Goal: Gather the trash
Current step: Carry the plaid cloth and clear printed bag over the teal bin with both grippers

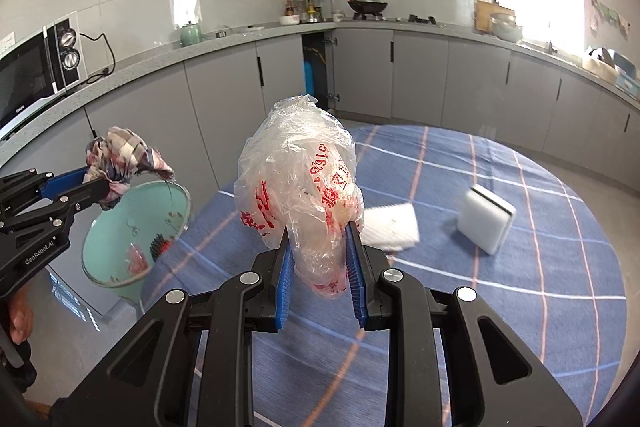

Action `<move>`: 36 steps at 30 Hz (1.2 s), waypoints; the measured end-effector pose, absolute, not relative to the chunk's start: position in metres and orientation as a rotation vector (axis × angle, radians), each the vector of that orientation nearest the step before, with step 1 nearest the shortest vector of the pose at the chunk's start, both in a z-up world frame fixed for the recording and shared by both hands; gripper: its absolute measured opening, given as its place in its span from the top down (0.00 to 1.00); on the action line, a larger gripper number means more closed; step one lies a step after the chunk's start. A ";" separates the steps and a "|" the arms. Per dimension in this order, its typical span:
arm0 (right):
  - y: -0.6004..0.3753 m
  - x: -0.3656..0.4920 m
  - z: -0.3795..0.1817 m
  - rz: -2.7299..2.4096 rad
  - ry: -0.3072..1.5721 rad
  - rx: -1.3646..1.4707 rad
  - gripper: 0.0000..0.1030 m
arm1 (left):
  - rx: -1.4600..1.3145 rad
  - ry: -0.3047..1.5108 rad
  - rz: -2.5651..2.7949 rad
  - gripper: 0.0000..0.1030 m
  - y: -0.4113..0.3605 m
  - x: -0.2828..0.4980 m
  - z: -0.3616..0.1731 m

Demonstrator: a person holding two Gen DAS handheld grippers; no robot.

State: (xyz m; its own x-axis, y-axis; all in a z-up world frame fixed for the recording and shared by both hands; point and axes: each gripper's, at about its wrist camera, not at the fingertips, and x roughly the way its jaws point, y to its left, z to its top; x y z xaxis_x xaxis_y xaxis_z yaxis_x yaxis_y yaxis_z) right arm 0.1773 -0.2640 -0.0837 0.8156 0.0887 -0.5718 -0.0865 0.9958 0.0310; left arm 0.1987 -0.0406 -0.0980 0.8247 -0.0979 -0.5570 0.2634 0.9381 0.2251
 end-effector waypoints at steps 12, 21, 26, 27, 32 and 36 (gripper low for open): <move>-0.217 0.201 -0.066 0.166 0.547 -0.028 0.75 | 0.298 0.552 -0.103 0.76 0.007 0.201 -0.087; -0.186 0.216 -0.063 0.213 0.538 -0.044 0.75 | 0.265 0.535 -0.055 0.76 0.037 0.202 -0.077; -0.174 0.222 -0.063 0.229 0.541 -0.053 0.75 | 0.247 0.533 -0.028 0.76 0.051 0.205 -0.076; -0.171 0.223 -0.064 0.233 0.543 -0.055 0.75 | 0.243 0.533 -0.023 0.76 0.054 0.205 -0.076; -0.161 0.228 -0.064 0.252 0.547 -0.062 0.75 | 0.227 0.538 0.001 0.76 0.067 0.210 -0.076; -0.152 0.232 -0.065 0.267 0.549 -0.069 0.75 | 0.218 0.541 0.021 0.76 0.076 0.212 -0.077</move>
